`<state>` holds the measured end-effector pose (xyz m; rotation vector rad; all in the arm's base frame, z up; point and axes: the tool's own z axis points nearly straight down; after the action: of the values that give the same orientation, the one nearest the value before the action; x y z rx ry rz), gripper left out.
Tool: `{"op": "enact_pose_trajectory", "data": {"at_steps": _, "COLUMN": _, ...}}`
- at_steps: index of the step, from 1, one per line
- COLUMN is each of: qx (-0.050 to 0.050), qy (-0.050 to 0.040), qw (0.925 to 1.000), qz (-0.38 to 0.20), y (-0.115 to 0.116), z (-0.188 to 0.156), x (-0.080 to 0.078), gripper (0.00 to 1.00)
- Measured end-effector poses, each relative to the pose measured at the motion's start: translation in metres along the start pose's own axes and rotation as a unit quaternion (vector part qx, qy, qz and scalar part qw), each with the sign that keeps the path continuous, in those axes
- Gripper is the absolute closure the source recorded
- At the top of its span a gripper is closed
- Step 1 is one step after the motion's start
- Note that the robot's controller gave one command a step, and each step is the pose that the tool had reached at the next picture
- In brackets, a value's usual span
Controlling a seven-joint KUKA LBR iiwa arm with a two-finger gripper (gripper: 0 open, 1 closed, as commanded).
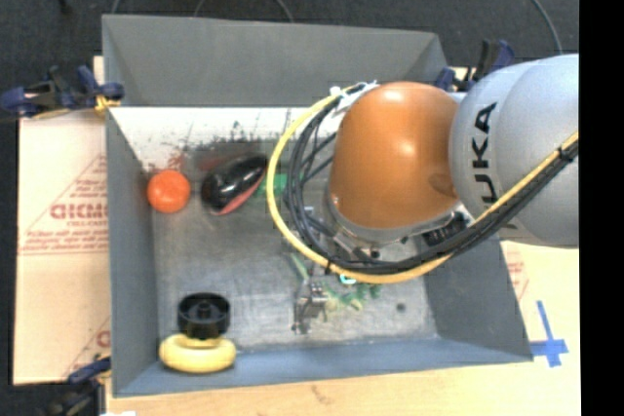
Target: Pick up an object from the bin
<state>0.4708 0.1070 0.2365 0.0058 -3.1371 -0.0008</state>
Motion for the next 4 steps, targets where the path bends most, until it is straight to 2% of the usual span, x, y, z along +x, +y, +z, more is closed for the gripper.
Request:
{"op": "enact_pose_trajectory", "data": {"at_steps": 1, "qx": -0.001, "qy": -0.0034, "qw": 1.0000, "qz": 0.001, "y": 0.000, "z": -0.003, "x": -0.002, "gripper": 0.00}}
{"op": "enact_pose_trajectory", "data": {"at_steps": 2, "qx": 0.000, "qy": -0.0064, "qw": 0.9995, "qz": -0.031, "y": -0.044, "z": 0.070, "x": -0.010, "gripper": 0.00}}
{"op": "enact_pose_trajectory", "data": {"at_steps": 3, "qx": 0.003, "qy": -0.0008, "qw": 0.9995, "qz": -0.031, "y": -0.050, "z": 0.128, "x": -0.012, "gripper": 0.00}}
{"op": "enact_pose_trajectory", "data": {"at_steps": 4, "qx": -0.001, "qy": -0.0033, "qw": 0.9998, "qz": -0.020, "y": -0.048, "z": 0.150, "x": -0.019, "gripper": 0.00}}
